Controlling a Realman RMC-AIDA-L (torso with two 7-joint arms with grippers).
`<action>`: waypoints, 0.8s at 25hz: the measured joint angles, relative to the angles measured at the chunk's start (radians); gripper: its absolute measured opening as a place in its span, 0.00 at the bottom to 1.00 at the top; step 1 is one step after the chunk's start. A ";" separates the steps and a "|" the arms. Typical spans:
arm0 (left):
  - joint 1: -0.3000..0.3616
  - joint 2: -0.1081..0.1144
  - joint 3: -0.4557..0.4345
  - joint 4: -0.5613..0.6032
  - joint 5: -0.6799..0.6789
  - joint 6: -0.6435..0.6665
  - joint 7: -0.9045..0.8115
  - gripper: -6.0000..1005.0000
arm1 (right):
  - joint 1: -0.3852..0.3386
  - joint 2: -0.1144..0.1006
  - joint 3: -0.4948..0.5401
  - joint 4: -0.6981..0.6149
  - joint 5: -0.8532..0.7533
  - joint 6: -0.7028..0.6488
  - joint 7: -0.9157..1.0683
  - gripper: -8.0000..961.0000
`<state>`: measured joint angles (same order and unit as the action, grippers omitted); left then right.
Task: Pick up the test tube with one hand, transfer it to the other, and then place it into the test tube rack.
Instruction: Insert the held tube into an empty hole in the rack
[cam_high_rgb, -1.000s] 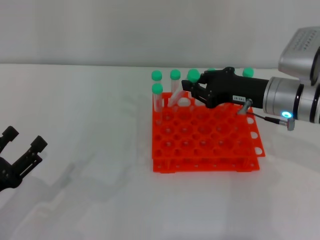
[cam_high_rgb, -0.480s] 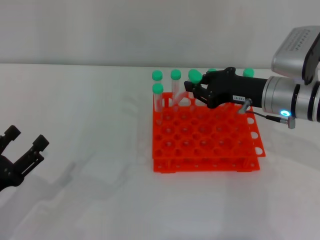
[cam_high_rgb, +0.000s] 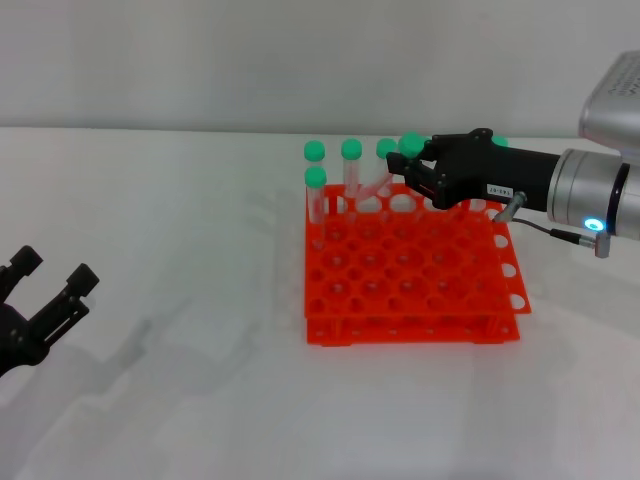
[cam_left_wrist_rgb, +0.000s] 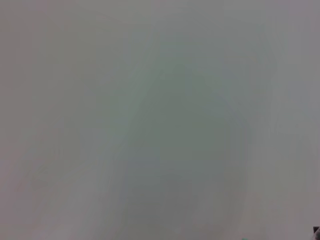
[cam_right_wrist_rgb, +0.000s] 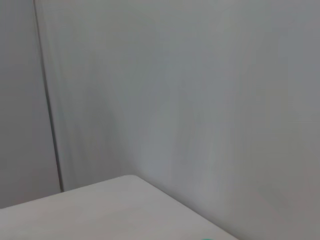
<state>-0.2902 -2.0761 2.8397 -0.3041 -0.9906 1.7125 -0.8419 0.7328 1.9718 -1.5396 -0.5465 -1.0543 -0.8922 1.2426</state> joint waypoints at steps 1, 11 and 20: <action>-0.001 0.000 0.000 0.000 0.000 -0.002 0.000 0.89 | -0.002 -0.001 0.000 0.000 0.000 0.000 0.000 0.22; -0.003 0.001 0.000 -0.005 -0.002 -0.021 0.000 0.89 | -0.003 -0.005 -0.005 0.004 -0.005 -0.011 0.004 0.22; -0.008 0.002 0.001 -0.009 -0.002 -0.021 -0.010 0.89 | 0.007 0.006 -0.005 0.011 -0.028 -0.009 0.005 0.22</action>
<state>-0.2980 -2.0744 2.8409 -0.3133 -0.9930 1.6915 -0.8520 0.7393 1.9774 -1.5442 -0.5351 -1.0823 -0.9009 1.2471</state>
